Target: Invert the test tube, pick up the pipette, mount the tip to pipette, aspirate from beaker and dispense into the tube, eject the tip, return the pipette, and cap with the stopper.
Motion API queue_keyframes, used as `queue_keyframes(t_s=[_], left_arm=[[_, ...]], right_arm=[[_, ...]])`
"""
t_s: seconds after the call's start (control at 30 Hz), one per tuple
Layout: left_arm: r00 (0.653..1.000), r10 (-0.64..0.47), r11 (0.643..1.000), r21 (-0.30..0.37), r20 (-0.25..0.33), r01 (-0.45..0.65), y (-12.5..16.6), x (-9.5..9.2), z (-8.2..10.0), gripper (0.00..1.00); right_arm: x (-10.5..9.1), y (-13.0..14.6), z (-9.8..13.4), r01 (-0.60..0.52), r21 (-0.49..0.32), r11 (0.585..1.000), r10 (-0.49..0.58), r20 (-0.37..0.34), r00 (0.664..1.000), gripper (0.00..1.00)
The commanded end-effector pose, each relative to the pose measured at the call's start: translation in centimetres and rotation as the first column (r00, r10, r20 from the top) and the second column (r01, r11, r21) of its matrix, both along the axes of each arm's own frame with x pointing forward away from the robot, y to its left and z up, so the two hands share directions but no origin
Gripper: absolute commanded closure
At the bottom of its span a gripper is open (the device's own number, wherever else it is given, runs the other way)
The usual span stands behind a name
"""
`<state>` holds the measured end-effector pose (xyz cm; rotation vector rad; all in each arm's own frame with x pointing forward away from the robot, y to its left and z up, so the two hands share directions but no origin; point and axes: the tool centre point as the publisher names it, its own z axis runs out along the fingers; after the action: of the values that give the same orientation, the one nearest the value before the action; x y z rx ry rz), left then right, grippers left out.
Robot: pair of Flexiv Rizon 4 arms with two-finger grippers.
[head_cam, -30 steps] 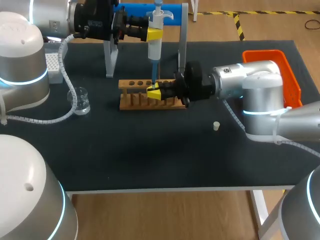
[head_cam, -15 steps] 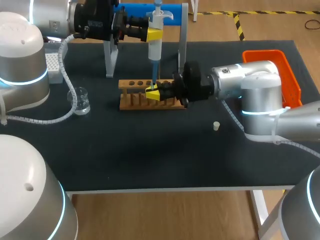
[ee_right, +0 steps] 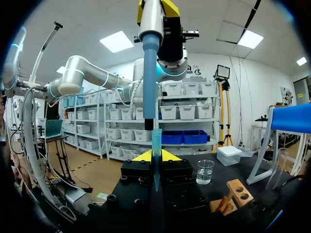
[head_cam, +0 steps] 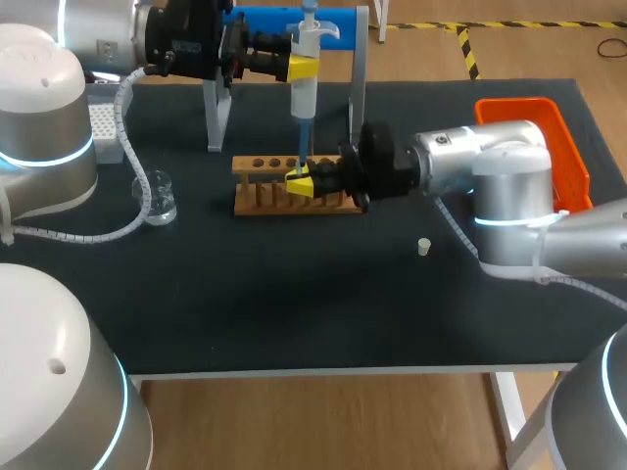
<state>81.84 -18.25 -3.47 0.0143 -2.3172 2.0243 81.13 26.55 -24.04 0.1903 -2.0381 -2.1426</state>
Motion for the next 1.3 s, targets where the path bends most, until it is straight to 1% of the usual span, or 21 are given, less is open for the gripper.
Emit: queue_keyframes(t_s=[0.03,0.7,1.3], left_arm=[[1.000,-0.003,1.000,0.003,-0.001,0.003,0.04,0.05,-0.01,1.00],[1.000,-0.003,1.000,0.003,-0.001,0.003,0.04,0.05,-0.01,1.00],[1.000,-0.003,1.000,0.003,-0.001,0.003,0.04,0.05,-0.01,1.00]], right_arm=[[-0.18,-0.25,-0.02,0.003,0.002,1.000,-0.003,-0.001,1.000,1.00],[-0.34,-0.65,-0.14,0.007,0.003,1.000,-0.007,-0.002,1.000,1.00],[-0.49,-0.84,0.75,-0.001,0.010,1.000,0.001,0.017,1.000,1.00]])
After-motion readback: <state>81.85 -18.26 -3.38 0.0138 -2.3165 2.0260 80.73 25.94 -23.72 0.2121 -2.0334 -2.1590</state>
